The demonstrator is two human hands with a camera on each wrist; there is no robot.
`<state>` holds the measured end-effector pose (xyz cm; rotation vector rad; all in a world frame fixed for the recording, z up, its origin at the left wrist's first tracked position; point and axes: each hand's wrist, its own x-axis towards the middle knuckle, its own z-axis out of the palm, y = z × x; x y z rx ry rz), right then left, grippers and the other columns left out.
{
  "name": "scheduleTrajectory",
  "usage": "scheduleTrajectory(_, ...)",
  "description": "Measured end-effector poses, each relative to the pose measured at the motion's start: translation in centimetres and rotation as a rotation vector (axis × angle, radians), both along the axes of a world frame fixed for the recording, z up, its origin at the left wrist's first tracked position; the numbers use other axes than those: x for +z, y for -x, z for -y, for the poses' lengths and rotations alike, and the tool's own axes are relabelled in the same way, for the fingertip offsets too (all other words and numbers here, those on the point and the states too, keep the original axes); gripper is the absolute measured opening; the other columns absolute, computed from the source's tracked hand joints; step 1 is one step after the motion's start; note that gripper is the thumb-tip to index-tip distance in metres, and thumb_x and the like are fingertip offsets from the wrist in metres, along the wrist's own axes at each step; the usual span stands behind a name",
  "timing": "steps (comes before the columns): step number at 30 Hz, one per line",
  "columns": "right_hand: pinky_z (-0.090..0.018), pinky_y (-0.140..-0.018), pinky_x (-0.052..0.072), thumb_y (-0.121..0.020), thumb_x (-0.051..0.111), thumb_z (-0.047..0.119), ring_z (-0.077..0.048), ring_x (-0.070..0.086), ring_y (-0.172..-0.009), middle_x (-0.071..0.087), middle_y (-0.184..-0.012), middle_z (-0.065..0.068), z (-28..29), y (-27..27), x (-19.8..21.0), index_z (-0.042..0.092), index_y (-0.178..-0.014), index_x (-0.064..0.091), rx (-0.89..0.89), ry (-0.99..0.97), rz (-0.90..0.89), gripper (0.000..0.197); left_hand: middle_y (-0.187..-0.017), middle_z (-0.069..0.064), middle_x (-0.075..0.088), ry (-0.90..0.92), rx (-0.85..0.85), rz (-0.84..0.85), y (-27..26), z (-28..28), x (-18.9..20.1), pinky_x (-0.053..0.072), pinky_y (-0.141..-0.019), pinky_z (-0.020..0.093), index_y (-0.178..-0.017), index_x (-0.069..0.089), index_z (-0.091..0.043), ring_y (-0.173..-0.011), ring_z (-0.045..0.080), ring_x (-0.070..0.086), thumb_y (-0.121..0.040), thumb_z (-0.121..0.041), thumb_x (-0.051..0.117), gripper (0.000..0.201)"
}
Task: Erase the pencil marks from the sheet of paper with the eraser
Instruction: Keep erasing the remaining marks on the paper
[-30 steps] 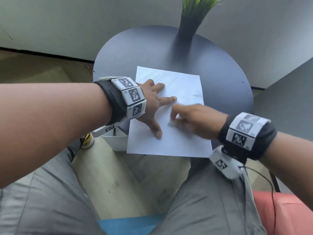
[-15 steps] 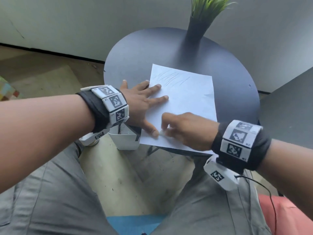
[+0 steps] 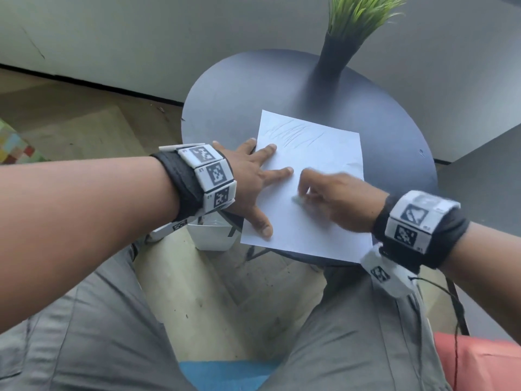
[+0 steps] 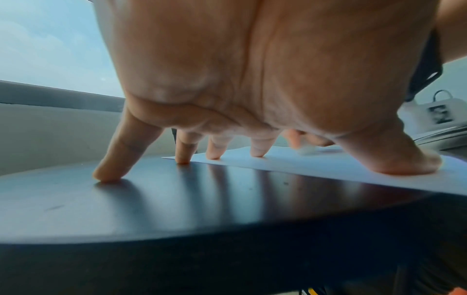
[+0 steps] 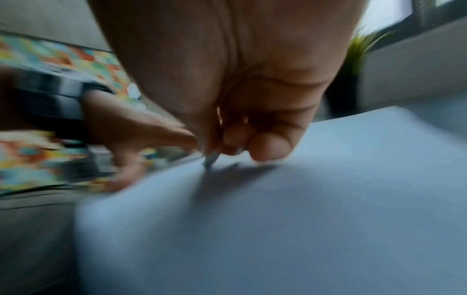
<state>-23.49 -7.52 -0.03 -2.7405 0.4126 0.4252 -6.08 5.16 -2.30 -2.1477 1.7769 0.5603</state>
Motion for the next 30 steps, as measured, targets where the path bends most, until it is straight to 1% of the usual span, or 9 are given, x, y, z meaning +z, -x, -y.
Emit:
scheduleTrajectory(3, -0.032, -0.075, 0.041, -0.098, 0.049, 0.026, -0.018, 0.050, -0.083, 0.060, -0.096, 0.002, -2.5, 0.6, -0.6, 0.023, -0.111, 0.050, 0.231, -0.073, -0.129, 0.014, -0.165, -0.005, -0.021, -0.008, -0.006, 0.014, 0.1, 0.0, 0.0, 0.025, -0.103, 0.079, -0.146, -0.016, -0.056, -0.152, 0.031, -0.012, -0.049, -0.102, 0.050, 0.126)
scheduleTrajectory(5, -0.030, -0.071, 0.037, -0.098, 0.050, 0.031, -0.020, 0.050, -0.083, 0.061, -0.094, 0.000, -0.9, 0.0, -0.1, 0.022, -0.111, 0.051, 0.037, -0.031, -0.027, 0.016, -0.165, -0.005, -0.021, -0.001, -0.007, 0.016, 0.1, 0.1, 0.1, 0.026, -0.103, 0.078, -0.146, -0.017, -0.056, -0.152, 0.031, -0.011, -0.049, -0.102, 0.049, 0.126)
scheduleTrajectory(7, -0.033, -0.070, 0.042, -0.099, 0.048, 0.039, -0.026, 0.053, -0.081, 0.059, -0.086, -0.001, -0.3, 0.0, -0.1, 0.020, -0.105, 0.047, -0.096, 0.027, 0.058, 0.021, -0.164, -0.005, -0.022, -0.011, 0.000, 0.019, 0.3, 0.0, 0.2, 0.025, -0.103, 0.078, -0.147, -0.017, -0.055, -0.152, 0.031, -0.012, -0.050, -0.102, 0.049, 0.127)
scheduleTrajectory(11, -0.040, -0.071, 0.046, -0.100, 0.044, 0.033, -0.024, 0.051, -0.075, 0.056, -0.083, 0.001, -4.5, 1.5, -0.7, 0.022, -0.107, 0.042, 0.136, -0.045, -0.110, 0.013, -0.164, -0.003, -0.025, -0.029, 0.010, 0.026, 0.5, 0.0, 0.4, 0.024, -0.104, 0.079, -0.149, -0.019, -0.053, -0.152, 0.032, -0.014, -0.050, -0.102, 0.049, 0.130)
scheduleTrajectory(15, -0.039, -0.076, 0.048, -0.098, 0.040, 0.047, -0.027, 0.054, -0.081, 0.059, -0.088, -0.003, -1.3, 1.5, 0.0, 0.026, -0.103, 0.044, -0.185, -0.005, -0.009, 0.021, -0.164, -0.001, -0.024, -0.020, 0.026, 0.028, 0.8, 0.2, 0.4, 0.026, -0.103, 0.076, -0.149, -0.018, -0.054, -0.152, 0.034, -0.011, -0.052, -0.102, 0.049, 0.127)
scheduleTrajectory(20, -0.040, -0.074, 0.047, -0.100, 0.041, 0.040, -0.026, 0.054, -0.080, 0.058, -0.087, 0.000, -5.2, 3.6, -0.5, 0.028, -0.105, 0.041, -0.007, -0.065, -0.110, 0.013, -0.164, 0.004, -0.024, -0.030, 0.038, 0.020, 1.2, 0.1, 0.5, 0.029, -0.102, 0.074, -0.141, -0.019, -0.066, -0.152, 0.038, -0.011, -0.051, -0.102, 0.047, 0.116)
scheduleTrajectory(23, -0.039, -0.076, 0.049, -0.096, 0.046, 0.051, -0.026, 0.057, -0.080, 0.060, -0.086, -0.002, -0.4, 3.7, -0.3, 0.031, -0.100, 0.045, -0.303, -0.017, -0.064, 0.021, -0.165, 0.008, -0.019, -0.045, 0.068, 0.025, 1.5, -0.3, 0.7, 0.033, -0.102, 0.071, -0.143, -0.016, -0.064, -0.152, 0.041, -0.006, -0.052, -0.102, 0.046, 0.117)
scheduleTrajectory(27, -0.040, -0.077, 0.051, -0.095, 0.049, 0.051, -0.024, 0.060, -0.082, 0.063, -0.088, -0.003, 3.1, 4.2, -0.9, 0.030, -0.096, 0.049, -0.456, -0.040, -0.028, 0.021, -0.165, 0.005, -0.013, -0.009, 0.069, 0.095, 1.8, -0.7, 0.8, 0.020, -0.104, 0.079, -0.148, -0.003, -0.057, -0.150, 0.042, -0.012, -0.049, -0.104, 0.045, 0.120)
scheduleTrajectory(30, -0.041, -0.078, 0.052, -0.095, 0.049, 0.053, -0.024, 0.060, -0.080, 0.064, -0.088, -0.006, 3.4, 3.8, -1.3, 0.031, -0.096, 0.048, -0.483, -0.057, -0.009, 0.022, -0.164, -0.004, -0.024, 0.077, -0.110, 0.091, 1.6, -0.2, 0.7, 0.008, -0.115, 0.071, -0.155, 0.013, -0.037, -0.151, 0.029, -0.023, -0.057, -0.100, 0.047, 0.122)
